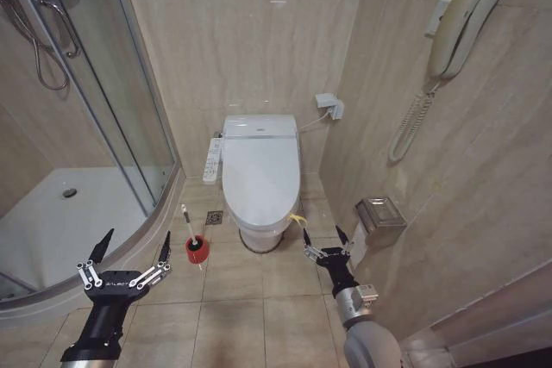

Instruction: Open the toilet lid, clean the toilet bowl with a toilet brush, close the toilet lid, and flush.

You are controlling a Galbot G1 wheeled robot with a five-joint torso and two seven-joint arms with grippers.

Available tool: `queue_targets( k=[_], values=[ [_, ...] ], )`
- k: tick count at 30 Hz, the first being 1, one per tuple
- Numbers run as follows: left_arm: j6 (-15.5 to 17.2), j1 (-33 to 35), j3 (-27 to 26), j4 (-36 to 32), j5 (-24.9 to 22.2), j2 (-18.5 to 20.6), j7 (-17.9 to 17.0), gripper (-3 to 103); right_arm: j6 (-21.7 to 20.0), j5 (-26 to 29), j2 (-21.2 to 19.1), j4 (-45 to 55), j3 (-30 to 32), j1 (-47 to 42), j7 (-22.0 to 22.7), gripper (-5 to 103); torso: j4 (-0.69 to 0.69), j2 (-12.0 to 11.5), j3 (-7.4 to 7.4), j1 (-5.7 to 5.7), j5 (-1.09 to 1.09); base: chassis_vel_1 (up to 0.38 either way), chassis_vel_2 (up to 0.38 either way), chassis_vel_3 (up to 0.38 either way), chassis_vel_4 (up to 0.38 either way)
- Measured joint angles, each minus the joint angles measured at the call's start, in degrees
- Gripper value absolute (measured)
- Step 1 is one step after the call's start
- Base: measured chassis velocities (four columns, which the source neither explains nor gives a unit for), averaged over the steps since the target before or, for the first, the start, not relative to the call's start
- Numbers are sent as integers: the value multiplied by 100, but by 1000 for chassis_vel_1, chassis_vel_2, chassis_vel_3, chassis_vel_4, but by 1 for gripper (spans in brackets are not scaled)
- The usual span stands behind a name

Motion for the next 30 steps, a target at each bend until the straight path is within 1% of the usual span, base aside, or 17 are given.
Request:
queue_targets(
  k=[5,7,11,13,15,20,21,22,23,26,29,30],
  values=[
    [0,1,0,0,0,0,0,100,29,11,-10,7,9,-48,-13,100,1,0,0,0,1,-111,112,104,-119],
    [0,0,0,0,0,0,0,100,48,11,-13,4,18,-62,-16,100,-1,0,0,0,1,-169,187,151,-175],
    [0,1,0,0,0,0,0,100,65,11,-21,-3,21,-92,-22,100,-1,0,1,2,0,-216,228,223,-213],
    [0,0,0,0,0,0,0,100,65,11,-21,0,20,-96,-24,100,3,0,2,3,1,-195,261,249,-227],
    [0,1,0,0,0,0,0,100,65,11,-22,1,17,-99,-25,100,-1,0,1,3,0,-271,263,273,-280],
    [0,0,0,0,0,0,0,100,74,-62,19,-37,6,-103,-17,100,0,-1,1,2,1,-282,276,272,-282],
    [0,0,0,0,0,0,0,100,112,-86,41,-67,-3,-103,10,100,1,-2,2,4,1,-275,287,256,-277],
    [0,0,0,0,0,1,0,100,210,-132,56,-115,-9,-103,33,100,-2,-2,1,3,-1,-253,270,256,-263],
    [0,0,0,1,0,1,0,100,293,-199,58,-155,-8,-105,45,100,0,-2,2,5,-1,-253,214,280,-263],
    [0,0,0,0,0,0,0,100,371,-281,46,-163,31,-192,73,100,1,-3,3,8,1,-214,194,219,-191],
    [0,0,0,0,0,0,0,100,346,-300,45,14,188,-356,117,100,2,-4,3,8,1,-96,146,102,-91],
    [0,0,0,0,0,0,0,100,246,-247,46,164,261,-447,153,100,-1,-3,3,7,0,-23,53,14,-18]
  ],
)
